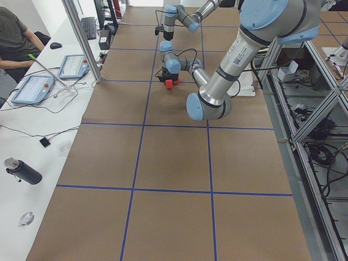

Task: Form red blocks into L shape at center
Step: 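Lower the red cube beside the farther center cube and open the left gripper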

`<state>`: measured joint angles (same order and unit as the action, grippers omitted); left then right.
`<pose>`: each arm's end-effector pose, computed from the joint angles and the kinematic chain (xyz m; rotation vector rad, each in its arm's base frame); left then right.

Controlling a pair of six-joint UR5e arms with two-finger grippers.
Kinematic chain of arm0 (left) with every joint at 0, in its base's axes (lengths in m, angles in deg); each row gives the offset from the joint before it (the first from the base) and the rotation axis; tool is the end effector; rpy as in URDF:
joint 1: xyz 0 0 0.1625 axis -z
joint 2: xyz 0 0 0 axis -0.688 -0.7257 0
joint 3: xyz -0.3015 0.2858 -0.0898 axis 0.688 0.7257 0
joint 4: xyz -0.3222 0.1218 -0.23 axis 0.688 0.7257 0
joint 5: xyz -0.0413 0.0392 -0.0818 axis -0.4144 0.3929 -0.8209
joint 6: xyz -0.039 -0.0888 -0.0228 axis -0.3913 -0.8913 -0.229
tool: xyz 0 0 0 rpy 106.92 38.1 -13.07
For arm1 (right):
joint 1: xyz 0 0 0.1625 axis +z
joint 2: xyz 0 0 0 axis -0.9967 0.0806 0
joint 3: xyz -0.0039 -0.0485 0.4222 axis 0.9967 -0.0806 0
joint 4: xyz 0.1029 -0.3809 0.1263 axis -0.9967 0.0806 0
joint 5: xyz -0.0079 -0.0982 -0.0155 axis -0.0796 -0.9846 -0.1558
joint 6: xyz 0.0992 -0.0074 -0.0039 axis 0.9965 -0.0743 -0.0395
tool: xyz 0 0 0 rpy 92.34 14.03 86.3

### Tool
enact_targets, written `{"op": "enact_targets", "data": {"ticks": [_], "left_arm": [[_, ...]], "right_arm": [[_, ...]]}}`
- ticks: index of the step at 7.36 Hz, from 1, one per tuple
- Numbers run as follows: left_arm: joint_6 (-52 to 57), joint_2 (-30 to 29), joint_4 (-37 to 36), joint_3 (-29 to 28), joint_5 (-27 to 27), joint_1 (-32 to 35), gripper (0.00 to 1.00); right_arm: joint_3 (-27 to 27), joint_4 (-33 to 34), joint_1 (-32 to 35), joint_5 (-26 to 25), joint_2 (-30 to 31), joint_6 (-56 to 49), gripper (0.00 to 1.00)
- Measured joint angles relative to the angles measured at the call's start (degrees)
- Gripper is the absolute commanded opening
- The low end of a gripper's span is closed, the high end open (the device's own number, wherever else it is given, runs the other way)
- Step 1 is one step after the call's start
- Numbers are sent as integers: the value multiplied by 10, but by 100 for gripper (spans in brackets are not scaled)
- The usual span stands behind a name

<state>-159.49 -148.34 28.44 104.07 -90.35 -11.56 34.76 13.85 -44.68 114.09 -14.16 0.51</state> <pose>0.5931 -0.4786 0.2160 -0.7456 0.6486 -1.5877 -0.4115 -0.4810 0.3602 0.0900 -0.8360 0.1526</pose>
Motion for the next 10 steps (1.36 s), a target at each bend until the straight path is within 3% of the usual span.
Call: {"op": "enact_targets", "data": {"ticks": [2,3,4,10], "left_arm": [[0,0,0,0,0,0,0],[1,0,0,0,0,0,64],[0,0,0,0,0,0,100],[-4,5,-6,23,-4,3,100]], "right_arm": [[0,0,0,0,0,0,100],[0,0,0,0,0,0,100],[0,0,0,0,0,0,100],[2,0,0,0,-1,3,100]]}}
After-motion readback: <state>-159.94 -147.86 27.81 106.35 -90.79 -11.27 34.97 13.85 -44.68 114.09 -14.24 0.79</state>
